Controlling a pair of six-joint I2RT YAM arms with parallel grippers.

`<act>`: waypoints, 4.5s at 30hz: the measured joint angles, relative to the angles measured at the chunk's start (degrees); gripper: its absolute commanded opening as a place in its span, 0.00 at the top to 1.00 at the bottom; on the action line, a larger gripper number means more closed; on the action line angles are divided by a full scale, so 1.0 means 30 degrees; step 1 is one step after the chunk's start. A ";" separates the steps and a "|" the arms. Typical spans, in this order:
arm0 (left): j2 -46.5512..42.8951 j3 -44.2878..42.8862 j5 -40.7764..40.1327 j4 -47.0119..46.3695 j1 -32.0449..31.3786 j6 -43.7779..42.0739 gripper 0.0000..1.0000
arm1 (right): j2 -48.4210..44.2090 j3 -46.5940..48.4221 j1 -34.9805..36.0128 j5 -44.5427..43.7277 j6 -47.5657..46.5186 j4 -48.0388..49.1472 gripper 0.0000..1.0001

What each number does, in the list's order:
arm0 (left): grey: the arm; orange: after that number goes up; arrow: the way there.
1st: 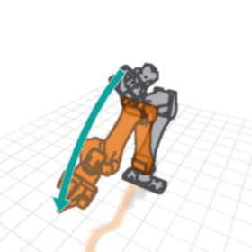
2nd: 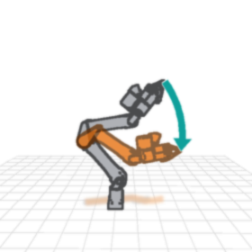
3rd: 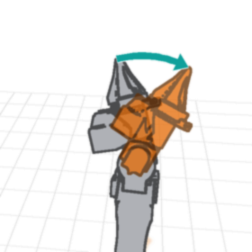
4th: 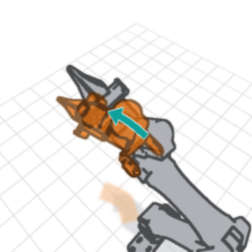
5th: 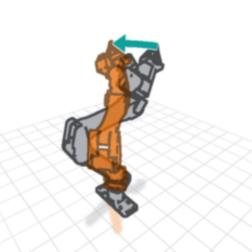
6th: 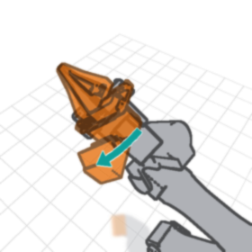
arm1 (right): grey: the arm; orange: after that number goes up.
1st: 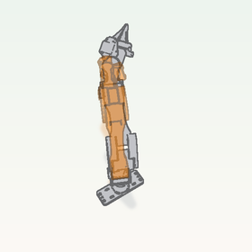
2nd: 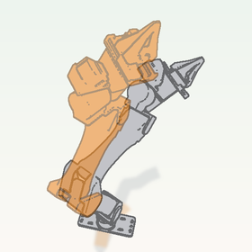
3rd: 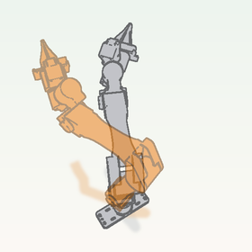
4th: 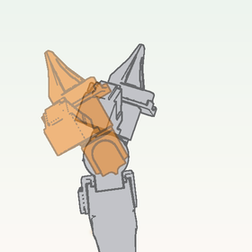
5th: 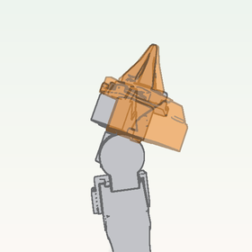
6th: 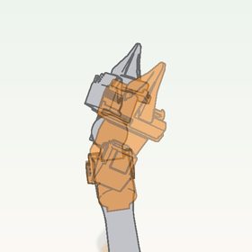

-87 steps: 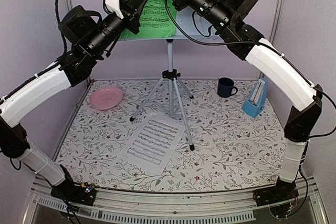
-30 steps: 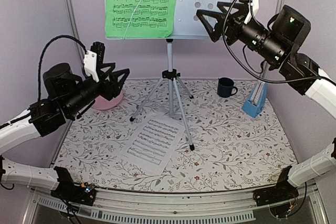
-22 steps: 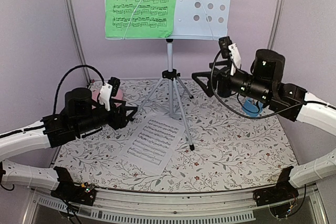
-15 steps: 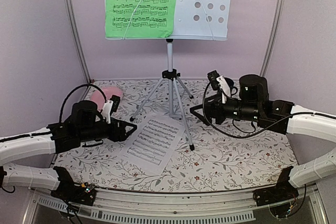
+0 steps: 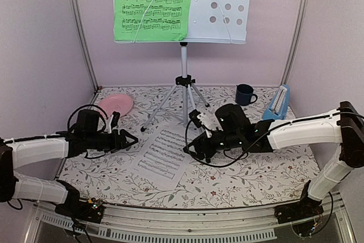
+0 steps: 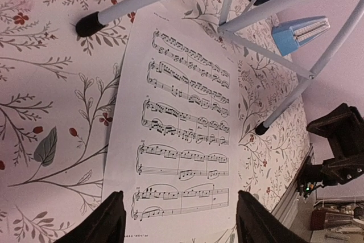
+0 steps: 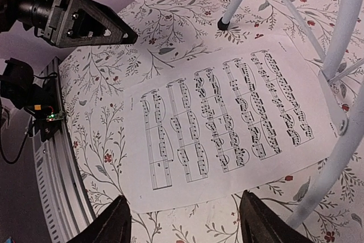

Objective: Set up the instrument practice props

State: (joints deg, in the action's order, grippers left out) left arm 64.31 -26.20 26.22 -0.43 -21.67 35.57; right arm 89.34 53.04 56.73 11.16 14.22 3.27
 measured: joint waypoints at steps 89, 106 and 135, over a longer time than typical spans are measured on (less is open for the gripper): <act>1.0586 -0.3847 0.4087 -0.4386 -0.0066 -0.1333 1.00 | 0.7220 0.3257 0.0714 -0.2178 -0.4983 -0.1523 0.55; -0.3570 -0.2302 -0.4401 0.2018 -0.6594 -0.5668 1.00 | -0.1115 -0.1858 -0.0714 0.1020 -0.2076 0.3118 0.00; -0.8786 -0.6003 0.2652 -0.0736 -0.7970 -0.9056 1.00 | -0.2178 -0.5472 -0.2390 0.6681 0.3876 1.7078 0.05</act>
State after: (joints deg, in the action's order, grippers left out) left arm 37.95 -44.21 34.17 -2.63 -45.58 8.40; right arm 82.81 36.62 49.56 31.20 25.85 54.50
